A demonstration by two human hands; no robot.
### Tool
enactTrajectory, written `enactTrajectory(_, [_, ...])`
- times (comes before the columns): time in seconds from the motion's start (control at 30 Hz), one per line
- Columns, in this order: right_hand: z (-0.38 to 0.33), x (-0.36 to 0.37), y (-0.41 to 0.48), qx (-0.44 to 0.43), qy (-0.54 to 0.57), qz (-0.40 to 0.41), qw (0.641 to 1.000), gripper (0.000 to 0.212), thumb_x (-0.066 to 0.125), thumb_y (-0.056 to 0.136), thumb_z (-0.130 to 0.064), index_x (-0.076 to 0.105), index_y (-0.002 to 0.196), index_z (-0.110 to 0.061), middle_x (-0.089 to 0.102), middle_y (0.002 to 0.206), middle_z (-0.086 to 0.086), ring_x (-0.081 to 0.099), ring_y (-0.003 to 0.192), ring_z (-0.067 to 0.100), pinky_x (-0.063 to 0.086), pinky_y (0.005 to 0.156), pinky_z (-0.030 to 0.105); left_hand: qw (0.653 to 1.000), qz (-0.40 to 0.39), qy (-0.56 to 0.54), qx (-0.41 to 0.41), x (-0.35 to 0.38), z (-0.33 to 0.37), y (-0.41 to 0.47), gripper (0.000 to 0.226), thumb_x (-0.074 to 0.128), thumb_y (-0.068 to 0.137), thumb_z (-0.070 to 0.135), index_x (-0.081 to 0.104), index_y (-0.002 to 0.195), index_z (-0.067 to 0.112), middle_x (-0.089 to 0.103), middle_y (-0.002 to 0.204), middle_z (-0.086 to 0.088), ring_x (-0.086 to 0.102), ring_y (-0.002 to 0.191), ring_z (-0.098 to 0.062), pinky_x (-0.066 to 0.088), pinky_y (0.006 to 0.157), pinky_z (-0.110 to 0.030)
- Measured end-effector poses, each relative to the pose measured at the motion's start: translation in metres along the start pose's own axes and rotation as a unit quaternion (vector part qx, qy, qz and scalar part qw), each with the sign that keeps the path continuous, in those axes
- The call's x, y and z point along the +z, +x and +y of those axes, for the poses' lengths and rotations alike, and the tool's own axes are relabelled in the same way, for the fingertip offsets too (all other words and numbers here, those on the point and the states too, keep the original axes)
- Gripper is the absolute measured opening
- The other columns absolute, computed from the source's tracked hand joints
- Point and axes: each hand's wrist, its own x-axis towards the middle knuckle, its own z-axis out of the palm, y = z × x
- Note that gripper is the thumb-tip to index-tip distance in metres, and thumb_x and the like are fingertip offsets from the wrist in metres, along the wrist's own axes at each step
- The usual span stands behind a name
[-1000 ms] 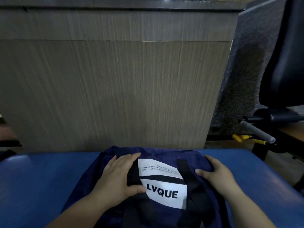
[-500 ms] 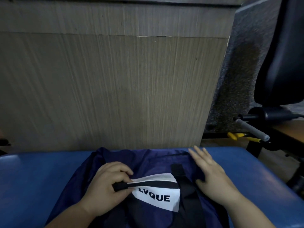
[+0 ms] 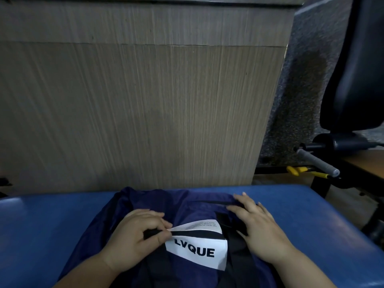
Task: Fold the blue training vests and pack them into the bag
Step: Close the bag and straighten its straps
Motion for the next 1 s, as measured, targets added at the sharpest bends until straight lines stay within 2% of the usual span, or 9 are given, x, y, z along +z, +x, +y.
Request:
enactTrajectory(0.1, [-0.002, 0.001, 0.001, -0.004, -0.001, -0.044, 0.999, 0.053, 0.044, 0.099, -0.030, 0.026, 0.148, -0.039, -0.002, 0.160, -0.023, -0.009, 0.148, 0.001, -0.010, 0.119, 0.032, 0.987, -0.119, 0.107, -0.035, -0.015, 0.025, 0.018, 0.038, 0.051, 0.077, 0.069, 0.067, 0.103, 0.045, 0.063, 0.115, 0.031, 0.054, 0.112, 0.008, 0.038, 0.103, -0.024])
enactTrajectory(0.2, [-0.002, 0.004, 0.002, -0.009, 0.005, -0.063, 0.998, 0.060, 0.038, 0.097, -0.016, 0.021, 0.150, -0.037, 0.003, 0.161, -0.022, -0.010, 0.145, -0.002, -0.011, 0.120, 0.031, 0.912, -0.304, 0.262, -0.079, -0.022, 0.054, 0.036, 0.066, 0.052, 0.090, 0.055, 0.024, 0.149, 0.044, 0.026, 0.155, 0.023, 0.023, 0.145, -0.013, 0.011, 0.121, -0.042])
enactTrajectory(0.27, [0.001, 0.006, 0.004, -0.019, 0.007, -0.061, 0.998, 0.063, 0.038, 0.097, -0.013, 0.020, 0.152, -0.038, 0.004, 0.161, -0.022, -0.010, 0.141, -0.006, -0.010, 0.120, 0.028, 0.897, -0.359, 0.234, -0.107, -0.016, 0.074, 0.049, 0.085, 0.050, 0.086, 0.067, 0.006, 0.154, 0.040, 0.014, 0.160, 0.019, 0.009, 0.150, -0.018, 0.003, 0.121, -0.048])
enactTrajectory(0.4, [0.008, 0.007, 0.006, -0.036, 0.007, -0.067, 0.997, 0.068, 0.036, 0.095, -0.006, 0.021, 0.152, -0.041, 0.004, 0.160, -0.024, -0.010, 0.143, -0.005, -0.010, 0.116, 0.022, 0.937, -0.280, 0.178, -0.113, 0.023, 0.091, 0.076, 0.079, 0.022, 0.092, 0.072, 0.002, 0.156, 0.030, -0.002, 0.163, 0.010, -0.007, 0.150, -0.018, -0.004, 0.121, -0.047])
enactTrajectory(0.53, [0.019, 0.004, 0.005, -0.016, 0.024, -0.039, 0.999, 0.061, 0.039, 0.098, -0.010, 0.033, 0.147, -0.045, 0.005, 0.152, -0.030, 0.001, 0.141, -0.012, -0.005, 0.115, 0.017, 0.921, -0.298, 0.228, -0.106, 0.054, 0.077, 0.091, 0.073, 0.019, 0.097, 0.066, 0.003, 0.156, 0.028, -0.008, 0.163, 0.010, -0.012, 0.150, -0.015, -0.008, 0.120, -0.051])
enactTrajectory(0.6, [0.028, 0.005, 0.003, 0.022, 0.052, -0.004, 0.998, 0.049, 0.047, 0.098, -0.016, 0.048, 0.139, -0.042, 0.024, 0.151, -0.028, 0.022, 0.142, -0.007, 0.011, 0.119, 0.022, 0.923, -0.290, 0.241, -0.078, 0.060, 0.071, 0.087, 0.071, 0.021, 0.096, 0.066, 0.008, 0.156, 0.030, -0.007, 0.163, 0.010, -0.011, 0.150, -0.015, -0.009, 0.119, -0.051])
enactTrajectory(0.7, [0.041, 0.011, 0.001, 0.089, 0.092, 0.071, 0.989, 0.026, 0.055, 0.097, -0.031, 0.057, 0.122, -0.038, 0.053, 0.129, -0.022, 0.049, 0.126, 0.007, 0.037, 0.107, 0.035, 0.935, -0.259, 0.238, -0.037, 0.065, 0.066, 0.078, 0.066, 0.023, 0.097, 0.065, 0.016, 0.153, 0.032, 0.000, 0.163, 0.014, -0.010, 0.149, -0.011, -0.010, 0.119, -0.050])
enactTrajectory(0.87, [0.047, 0.020, 0.005, 0.148, 0.109, 0.053, 0.982, 0.041, 0.049, 0.100, -0.035, 0.049, 0.140, -0.027, 0.047, 0.140, -0.010, 0.044, 0.130, 0.013, 0.037, 0.106, 0.029, 0.930, -0.265, 0.256, 0.006, 0.073, 0.068, 0.081, 0.062, 0.023, 0.101, 0.057, 0.006, 0.155, 0.033, 0.003, 0.163, 0.015, -0.009, 0.149, -0.008, -0.013, 0.119, -0.046])
enactTrajectory(1.0, [0.047, 0.018, 0.011, 0.184, 0.135, 0.059, 0.972, 0.042, 0.055, 0.097, -0.035, 0.053, 0.138, -0.027, 0.051, 0.126, -0.005, 0.051, 0.121, 0.017, 0.039, 0.096, 0.024, 0.920, -0.290, 0.262, 0.019, 0.081, 0.075, 0.089, 0.064, 0.024, 0.102, 0.052, -0.004, 0.155, 0.031, -0.004, 0.163, 0.013, -0.013, 0.148, -0.007, -0.015, 0.119, -0.044])
